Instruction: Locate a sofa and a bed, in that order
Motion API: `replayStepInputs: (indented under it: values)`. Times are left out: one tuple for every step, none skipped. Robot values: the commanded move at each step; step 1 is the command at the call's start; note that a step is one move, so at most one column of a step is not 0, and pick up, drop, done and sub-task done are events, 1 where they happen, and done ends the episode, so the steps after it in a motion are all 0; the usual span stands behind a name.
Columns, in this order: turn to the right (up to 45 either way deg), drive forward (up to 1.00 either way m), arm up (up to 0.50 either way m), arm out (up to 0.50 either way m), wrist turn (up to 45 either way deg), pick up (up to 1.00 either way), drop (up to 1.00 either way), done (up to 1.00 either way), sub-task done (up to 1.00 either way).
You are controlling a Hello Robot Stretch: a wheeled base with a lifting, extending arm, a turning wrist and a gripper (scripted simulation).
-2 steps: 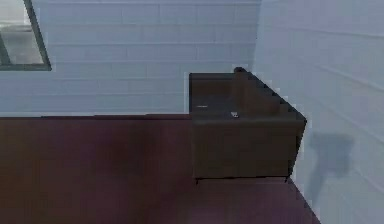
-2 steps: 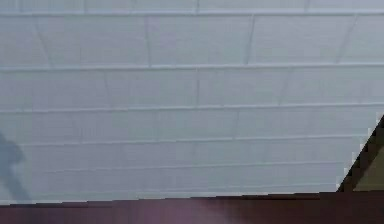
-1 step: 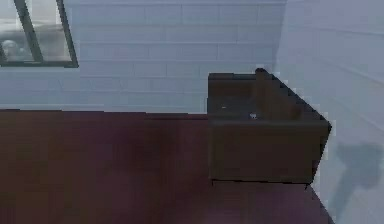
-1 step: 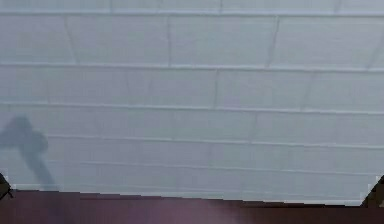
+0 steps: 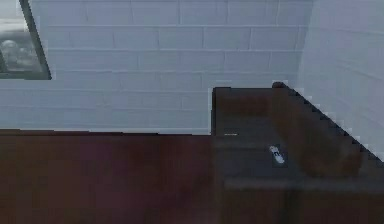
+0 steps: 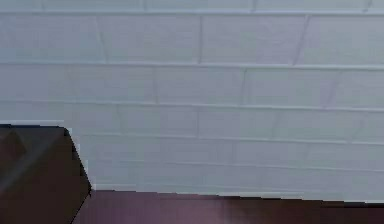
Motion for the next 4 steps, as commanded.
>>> replayStepInputs:
  values:
    - [24.0,0.00,0.00,0.00,0.0,0.00,0.00,0.00,0.00]
    - [0.0,0.00,0.00,0.00,0.0,0.00,0.00,0.00,1.00]
    - [45.0,0.00,0.00,0.00,0.0,0.00,0.00,0.00,0.00]
    - [45.0,0.00,0.00,0.00,0.0,0.00,0.00,0.00,0.00]
